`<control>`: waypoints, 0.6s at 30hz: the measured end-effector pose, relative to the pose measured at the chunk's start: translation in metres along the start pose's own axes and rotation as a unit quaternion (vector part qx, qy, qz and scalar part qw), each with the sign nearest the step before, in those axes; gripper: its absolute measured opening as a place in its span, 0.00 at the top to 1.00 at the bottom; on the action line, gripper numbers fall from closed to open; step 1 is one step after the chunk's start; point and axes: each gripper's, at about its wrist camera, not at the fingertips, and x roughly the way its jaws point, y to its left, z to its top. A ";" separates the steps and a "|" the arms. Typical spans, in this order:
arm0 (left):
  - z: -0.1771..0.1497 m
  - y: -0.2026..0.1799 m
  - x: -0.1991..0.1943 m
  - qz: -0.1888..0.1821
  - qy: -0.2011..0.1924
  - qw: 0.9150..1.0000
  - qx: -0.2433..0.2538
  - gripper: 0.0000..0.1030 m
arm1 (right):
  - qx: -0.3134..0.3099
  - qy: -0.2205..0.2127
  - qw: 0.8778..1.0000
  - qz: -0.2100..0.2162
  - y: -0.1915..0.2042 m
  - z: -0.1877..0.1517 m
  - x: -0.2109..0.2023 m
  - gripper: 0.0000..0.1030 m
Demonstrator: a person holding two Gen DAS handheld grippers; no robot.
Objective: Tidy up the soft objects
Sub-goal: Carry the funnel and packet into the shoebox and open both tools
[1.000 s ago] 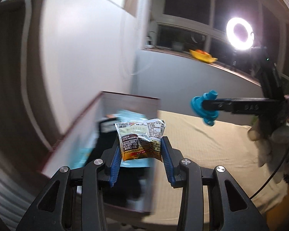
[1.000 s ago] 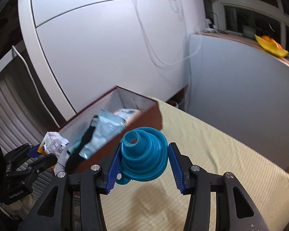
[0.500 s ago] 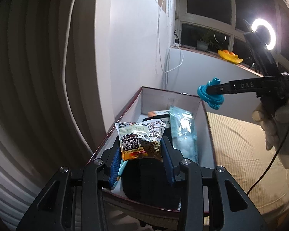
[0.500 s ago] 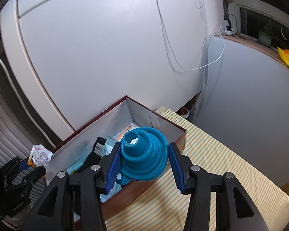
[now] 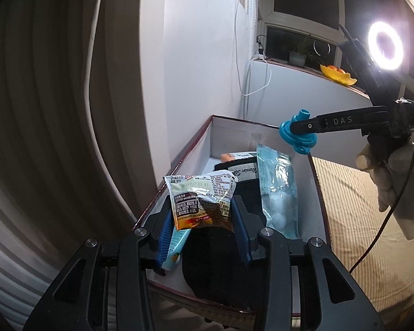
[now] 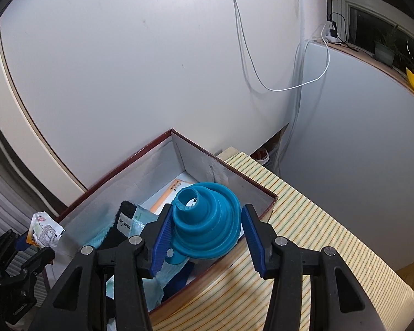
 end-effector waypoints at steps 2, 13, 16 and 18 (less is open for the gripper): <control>0.001 0.000 0.001 -0.002 -0.001 1.000 -0.005 0.61 | -0.003 0.001 1.000 -0.003 0.001 0.001 0.001 0.54; 0.001 0.002 -0.007 0.002 -0.008 1.000 -0.016 0.36 | 0.005 -0.009 1.000 -0.002 0.000 -0.002 -0.008 0.31; 0.001 0.004 -0.011 0.000 -0.010 1.000 -0.018 0.36 | 0.004 -0.013 1.000 -0.002 0.001 -0.006 -0.013 0.31; 0.002 0.003 -0.014 -0.003 -0.012 1.000 -0.020 0.36 | 0.005 -0.013 1.000 -0.001 0.001 -0.008 -0.016 0.31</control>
